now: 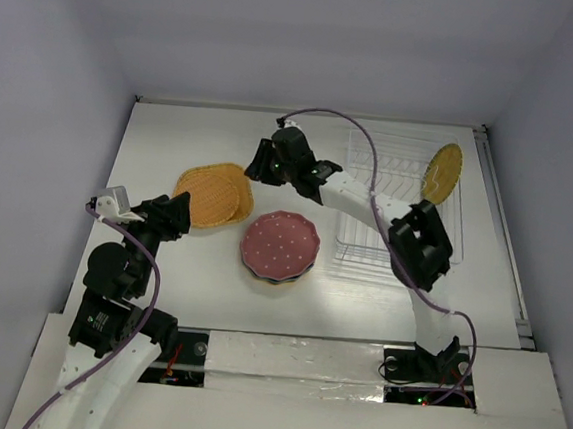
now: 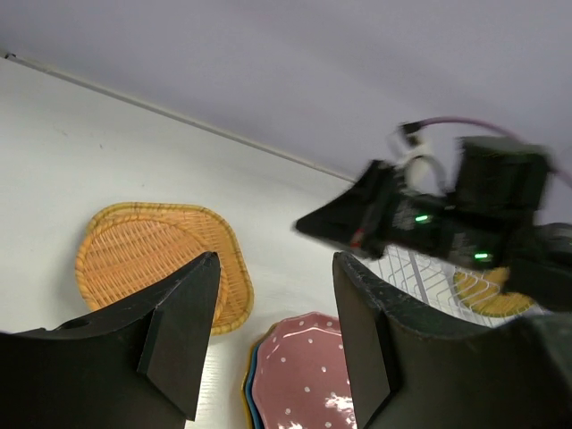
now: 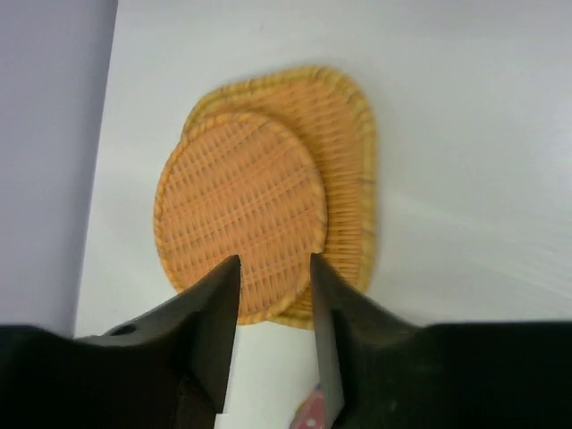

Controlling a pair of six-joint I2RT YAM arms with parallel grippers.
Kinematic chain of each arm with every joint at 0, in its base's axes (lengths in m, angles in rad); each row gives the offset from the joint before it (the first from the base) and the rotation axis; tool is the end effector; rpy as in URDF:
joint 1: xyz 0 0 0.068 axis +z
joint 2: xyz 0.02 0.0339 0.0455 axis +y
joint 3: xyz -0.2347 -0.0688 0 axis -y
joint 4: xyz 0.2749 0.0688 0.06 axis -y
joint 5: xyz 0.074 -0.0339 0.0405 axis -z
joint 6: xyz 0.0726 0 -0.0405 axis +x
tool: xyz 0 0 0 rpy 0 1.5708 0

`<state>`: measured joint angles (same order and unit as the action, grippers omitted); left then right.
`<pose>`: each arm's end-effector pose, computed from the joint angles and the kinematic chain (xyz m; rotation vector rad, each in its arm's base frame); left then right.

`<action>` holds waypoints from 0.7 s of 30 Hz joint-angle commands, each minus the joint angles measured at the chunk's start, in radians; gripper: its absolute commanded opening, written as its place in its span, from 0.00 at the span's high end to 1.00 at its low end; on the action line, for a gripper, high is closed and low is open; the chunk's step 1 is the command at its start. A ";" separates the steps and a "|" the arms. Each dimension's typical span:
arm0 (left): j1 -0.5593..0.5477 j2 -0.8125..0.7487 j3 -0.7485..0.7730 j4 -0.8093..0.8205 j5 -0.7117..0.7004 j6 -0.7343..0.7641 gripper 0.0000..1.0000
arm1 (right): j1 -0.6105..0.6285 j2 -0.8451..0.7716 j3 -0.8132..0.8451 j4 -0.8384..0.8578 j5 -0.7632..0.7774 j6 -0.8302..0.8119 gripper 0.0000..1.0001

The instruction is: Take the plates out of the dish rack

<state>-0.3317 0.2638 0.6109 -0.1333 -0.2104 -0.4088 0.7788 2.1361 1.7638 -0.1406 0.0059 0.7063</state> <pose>0.1687 -0.0421 0.3554 -0.2315 1.3584 -0.4788 0.3927 0.3870 0.1956 -0.0763 2.2100 0.8692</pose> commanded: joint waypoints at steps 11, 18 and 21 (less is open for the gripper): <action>0.006 -0.054 -0.003 0.037 0.003 0.002 0.57 | -0.549 -0.715 -0.473 -0.155 0.551 -0.312 0.65; -0.021 -0.075 -0.003 0.037 0.003 0.002 0.65 | -0.803 -0.753 -0.538 -0.183 0.526 -0.383 0.28; -0.030 -0.080 -0.002 0.035 0.003 0.004 0.60 | -0.816 -0.667 -0.492 -0.206 0.491 -0.409 0.33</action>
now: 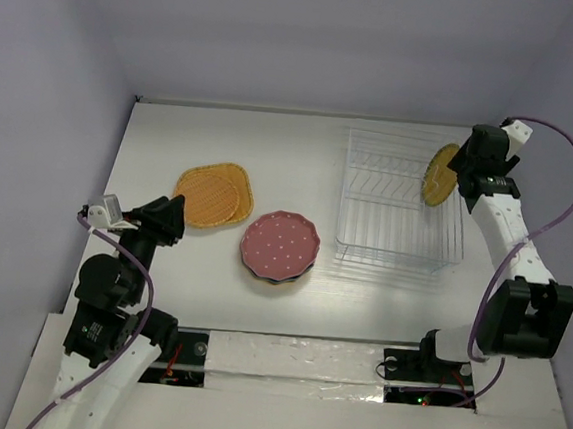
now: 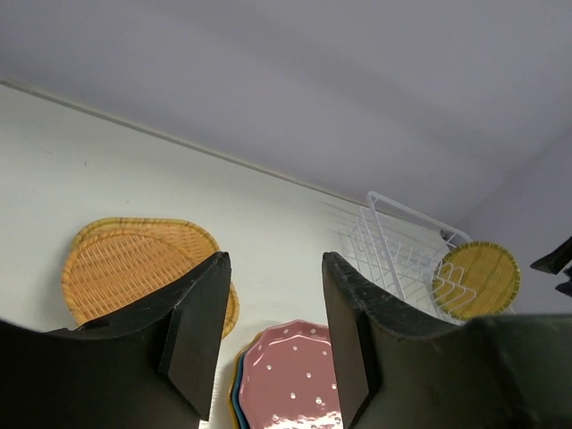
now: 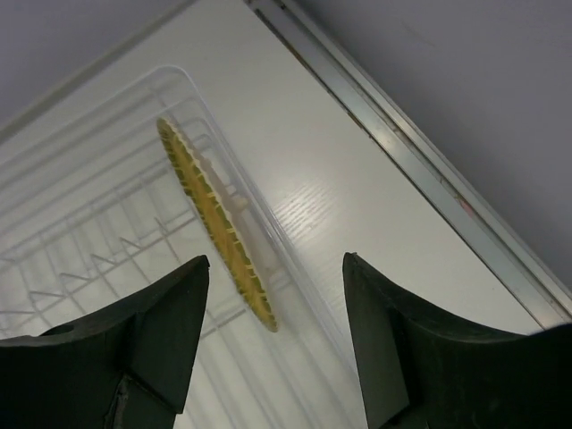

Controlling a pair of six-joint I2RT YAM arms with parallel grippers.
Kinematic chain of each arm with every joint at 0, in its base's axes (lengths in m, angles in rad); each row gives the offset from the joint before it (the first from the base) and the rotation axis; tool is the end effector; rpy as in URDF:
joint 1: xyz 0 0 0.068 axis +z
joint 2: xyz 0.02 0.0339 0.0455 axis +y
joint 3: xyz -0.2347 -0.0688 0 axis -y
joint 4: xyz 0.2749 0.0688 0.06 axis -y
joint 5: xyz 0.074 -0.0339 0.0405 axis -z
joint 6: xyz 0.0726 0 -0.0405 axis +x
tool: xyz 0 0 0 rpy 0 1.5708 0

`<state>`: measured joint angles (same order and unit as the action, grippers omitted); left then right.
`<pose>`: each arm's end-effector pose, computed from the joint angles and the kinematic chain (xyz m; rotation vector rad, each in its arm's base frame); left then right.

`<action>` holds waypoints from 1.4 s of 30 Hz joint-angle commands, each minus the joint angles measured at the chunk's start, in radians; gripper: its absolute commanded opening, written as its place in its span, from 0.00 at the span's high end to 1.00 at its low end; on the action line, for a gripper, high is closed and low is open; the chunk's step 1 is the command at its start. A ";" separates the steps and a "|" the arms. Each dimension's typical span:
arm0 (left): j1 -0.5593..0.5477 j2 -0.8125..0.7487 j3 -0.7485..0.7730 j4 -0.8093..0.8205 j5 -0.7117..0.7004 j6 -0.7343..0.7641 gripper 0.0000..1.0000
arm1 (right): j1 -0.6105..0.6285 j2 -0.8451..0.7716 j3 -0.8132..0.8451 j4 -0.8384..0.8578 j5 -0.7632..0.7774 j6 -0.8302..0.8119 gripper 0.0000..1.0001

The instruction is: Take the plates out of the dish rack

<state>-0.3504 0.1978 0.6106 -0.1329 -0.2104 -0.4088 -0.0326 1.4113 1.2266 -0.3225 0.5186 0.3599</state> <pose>0.1526 -0.0396 0.3649 -0.2205 1.2959 -0.5129 0.3824 -0.0485 0.2871 0.6953 1.8986 -0.3314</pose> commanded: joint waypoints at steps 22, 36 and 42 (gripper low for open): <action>-0.030 -0.032 -0.005 0.041 0.003 0.005 0.52 | -0.013 0.221 0.301 -0.144 -0.034 -0.219 1.00; -0.030 -0.023 -0.005 0.041 0.003 0.004 0.51 | 0.157 0.124 0.482 -0.189 0.188 -0.302 1.00; -0.030 -0.011 -0.003 0.039 0.003 0.004 0.51 | 0.290 0.057 0.533 -0.173 -0.129 -0.123 1.00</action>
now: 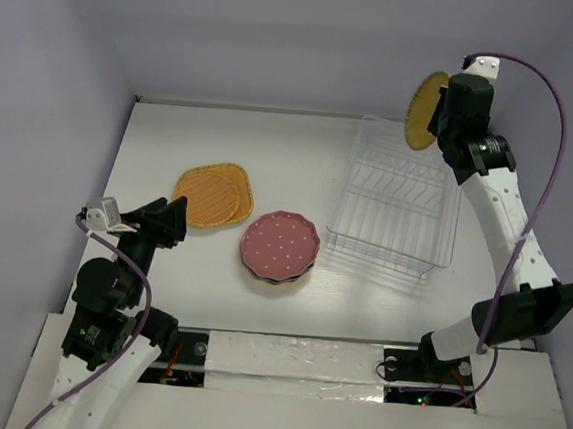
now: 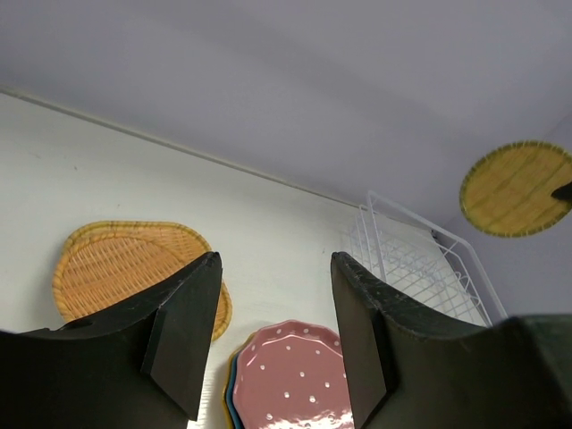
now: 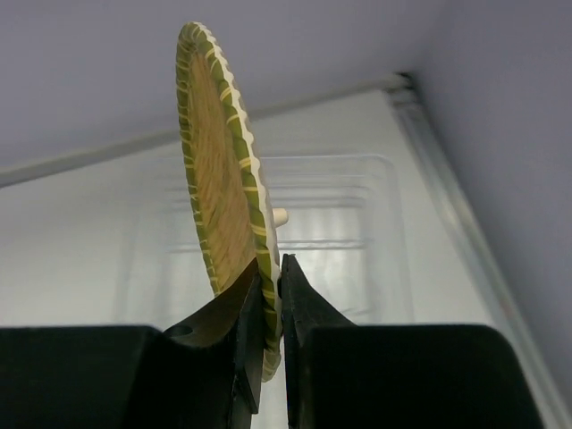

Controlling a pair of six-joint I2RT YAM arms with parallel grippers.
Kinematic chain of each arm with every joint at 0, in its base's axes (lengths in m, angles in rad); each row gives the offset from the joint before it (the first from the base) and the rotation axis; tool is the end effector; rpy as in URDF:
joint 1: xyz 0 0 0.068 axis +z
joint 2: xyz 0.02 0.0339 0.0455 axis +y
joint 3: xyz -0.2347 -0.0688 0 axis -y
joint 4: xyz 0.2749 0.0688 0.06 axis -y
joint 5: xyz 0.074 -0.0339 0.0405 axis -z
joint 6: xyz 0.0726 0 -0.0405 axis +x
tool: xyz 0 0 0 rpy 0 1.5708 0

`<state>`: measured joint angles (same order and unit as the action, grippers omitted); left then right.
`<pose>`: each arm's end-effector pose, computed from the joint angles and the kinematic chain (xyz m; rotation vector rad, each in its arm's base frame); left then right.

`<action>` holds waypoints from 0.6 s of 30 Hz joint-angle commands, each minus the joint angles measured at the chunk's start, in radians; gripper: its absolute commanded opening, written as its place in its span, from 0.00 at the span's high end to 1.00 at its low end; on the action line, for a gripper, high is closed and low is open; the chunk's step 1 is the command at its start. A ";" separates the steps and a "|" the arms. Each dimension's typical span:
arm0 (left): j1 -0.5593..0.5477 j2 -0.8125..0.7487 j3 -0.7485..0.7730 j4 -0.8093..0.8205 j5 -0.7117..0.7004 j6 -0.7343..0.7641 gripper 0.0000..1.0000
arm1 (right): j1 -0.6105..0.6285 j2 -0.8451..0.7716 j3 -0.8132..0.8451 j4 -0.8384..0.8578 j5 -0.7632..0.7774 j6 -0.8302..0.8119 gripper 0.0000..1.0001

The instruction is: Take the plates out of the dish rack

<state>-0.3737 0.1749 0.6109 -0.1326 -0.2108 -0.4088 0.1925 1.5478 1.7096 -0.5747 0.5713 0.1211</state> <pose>0.1462 -0.0410 0.3681 -0.2067 1.2764 -0.5390 0.4001 0.0380 0.3974 0.2962 1.9085 -0.3566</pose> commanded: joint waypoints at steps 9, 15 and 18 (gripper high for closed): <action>-0.007 0.072 -0.005 0.034 0.004 0.001 0.51 | 0.395 0.132 -0.080 0.505 -0.615 0.506 1.00; -0.007 0.100 -0.002 0.028 0.004 -0.001 0.51 | 0.507 0.381 -0.009 0.729 -0.787 0.707 1.00; 0.005 0.106 -0.002 0.030 0.004 -0.001 0.51 | 0.539 0.501 0.060 0.739 -0.786 0.765 1.00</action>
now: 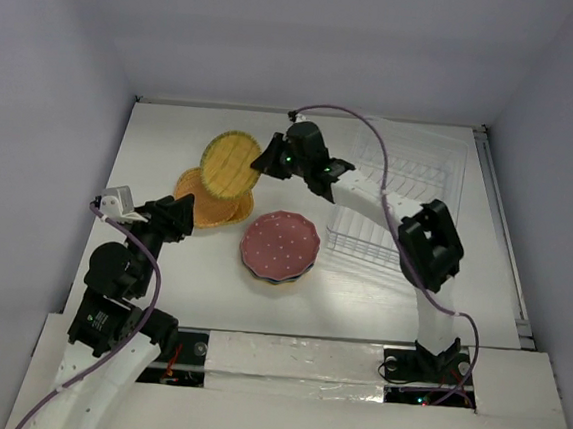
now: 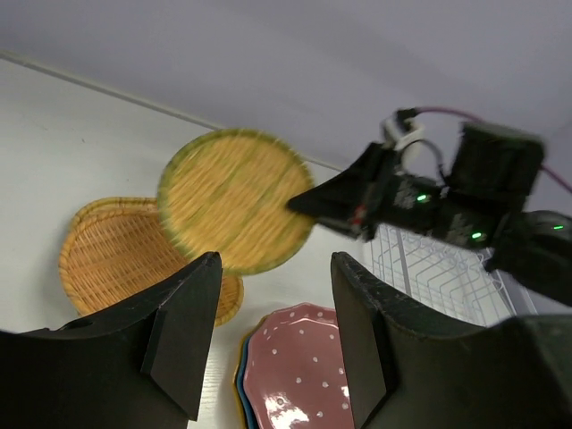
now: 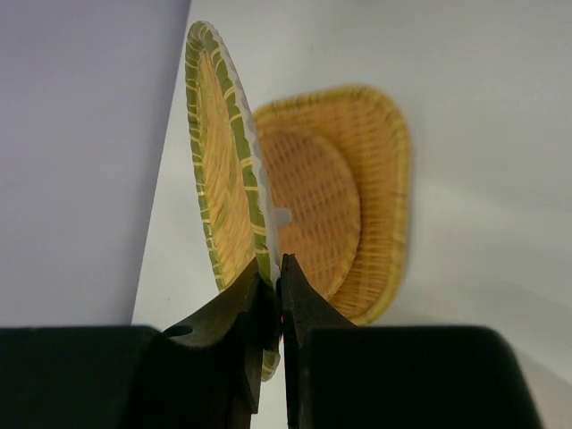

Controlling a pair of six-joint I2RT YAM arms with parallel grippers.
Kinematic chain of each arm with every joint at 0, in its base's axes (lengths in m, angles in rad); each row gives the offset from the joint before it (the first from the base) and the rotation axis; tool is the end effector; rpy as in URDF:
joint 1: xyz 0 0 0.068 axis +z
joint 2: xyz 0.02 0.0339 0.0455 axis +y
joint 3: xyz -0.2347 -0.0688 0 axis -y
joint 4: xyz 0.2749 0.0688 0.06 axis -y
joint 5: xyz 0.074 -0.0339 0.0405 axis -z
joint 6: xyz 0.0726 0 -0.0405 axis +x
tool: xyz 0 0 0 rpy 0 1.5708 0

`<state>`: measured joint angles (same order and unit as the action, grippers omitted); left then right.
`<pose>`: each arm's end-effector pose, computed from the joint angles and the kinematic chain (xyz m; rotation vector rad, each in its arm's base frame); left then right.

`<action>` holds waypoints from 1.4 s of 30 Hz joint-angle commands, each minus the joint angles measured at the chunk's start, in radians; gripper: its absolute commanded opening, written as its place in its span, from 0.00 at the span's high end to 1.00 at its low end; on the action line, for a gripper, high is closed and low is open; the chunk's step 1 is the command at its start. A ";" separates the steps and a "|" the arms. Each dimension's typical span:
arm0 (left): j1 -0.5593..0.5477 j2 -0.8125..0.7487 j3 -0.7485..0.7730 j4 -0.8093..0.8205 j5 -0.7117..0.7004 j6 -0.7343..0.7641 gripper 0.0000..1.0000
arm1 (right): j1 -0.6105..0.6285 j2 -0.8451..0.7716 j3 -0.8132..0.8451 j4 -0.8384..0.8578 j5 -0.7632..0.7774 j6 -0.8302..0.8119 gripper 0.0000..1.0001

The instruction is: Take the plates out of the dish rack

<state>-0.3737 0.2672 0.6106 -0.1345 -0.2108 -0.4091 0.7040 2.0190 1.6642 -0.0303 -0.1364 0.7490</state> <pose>0.1676 -0.0494 0.3546 -0.2036 1.3702 -0.5124 0.4019 0.3542 0.2310 -0.0497 2.1154 1.0538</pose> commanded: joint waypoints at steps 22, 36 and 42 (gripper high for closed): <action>0.093 0.069 -0.006 0.046 0.004 0.003 0.51 | 0.101 -0.007 0.063 -0.042 0.202 -0.042 0.00; 0.102 0.058 0.003 0.047 0.004 0.012 0.41 | 0.101 -0.645 -0.352 -0.004 0.454 -0.272 0.98; 0.111 0.061 0.043 0.044 0.004 0.015 0.21 | 0.101 -1.060 -0.610 -0.032 0.569 -0.323 1.00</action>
<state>-0.2676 0.3290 0.6109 -0.1318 -0.2104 -0.4046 0.8001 1.1069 1.1133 -0.0875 0.3347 0.4831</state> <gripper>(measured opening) 0.777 0.010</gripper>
